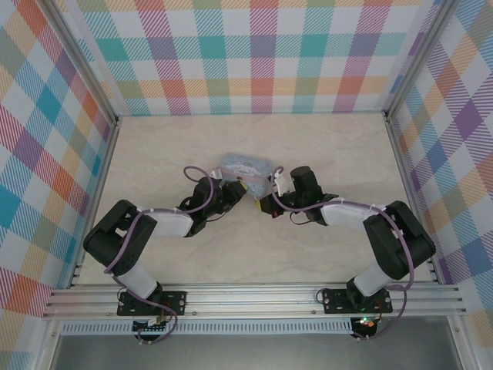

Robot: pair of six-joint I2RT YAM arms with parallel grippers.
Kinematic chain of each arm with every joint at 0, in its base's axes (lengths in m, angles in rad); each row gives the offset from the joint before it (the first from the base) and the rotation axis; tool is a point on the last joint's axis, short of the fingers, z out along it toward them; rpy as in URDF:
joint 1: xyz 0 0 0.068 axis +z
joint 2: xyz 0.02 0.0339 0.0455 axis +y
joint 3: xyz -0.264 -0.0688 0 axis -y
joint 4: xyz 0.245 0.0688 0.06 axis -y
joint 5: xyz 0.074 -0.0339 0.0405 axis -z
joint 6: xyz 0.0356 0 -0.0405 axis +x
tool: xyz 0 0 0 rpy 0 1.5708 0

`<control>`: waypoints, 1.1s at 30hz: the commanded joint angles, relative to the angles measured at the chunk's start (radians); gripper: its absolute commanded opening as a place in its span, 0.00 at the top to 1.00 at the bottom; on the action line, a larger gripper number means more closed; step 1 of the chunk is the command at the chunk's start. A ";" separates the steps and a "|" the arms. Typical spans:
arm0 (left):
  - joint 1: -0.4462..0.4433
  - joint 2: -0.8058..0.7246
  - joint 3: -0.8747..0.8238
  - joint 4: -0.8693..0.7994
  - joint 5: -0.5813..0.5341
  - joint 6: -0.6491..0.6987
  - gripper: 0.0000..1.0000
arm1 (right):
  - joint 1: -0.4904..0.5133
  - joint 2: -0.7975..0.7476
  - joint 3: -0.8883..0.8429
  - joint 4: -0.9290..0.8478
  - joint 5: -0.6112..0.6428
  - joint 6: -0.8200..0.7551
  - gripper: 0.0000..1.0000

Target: Unlock the padlock with the key

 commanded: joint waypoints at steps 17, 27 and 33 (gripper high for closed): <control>-0.011 -0.047 0.015 0.000 0.047 -0.014 1.00 | 0.027 0.131 0.224 -0.339 0.070 -0.138 0.97; -0.011 -0.053 0.000 -0.001 0.047 -0.012 1.00 | 0.031 0.165 0.292 -0.392 0.084 -0.164 0.97; -0.011 -0.055 -0.003 -0.006 0.042 -0.008 1.00 | 0.031 0.168 0.313 -0.407 0.089 -0.172 0.97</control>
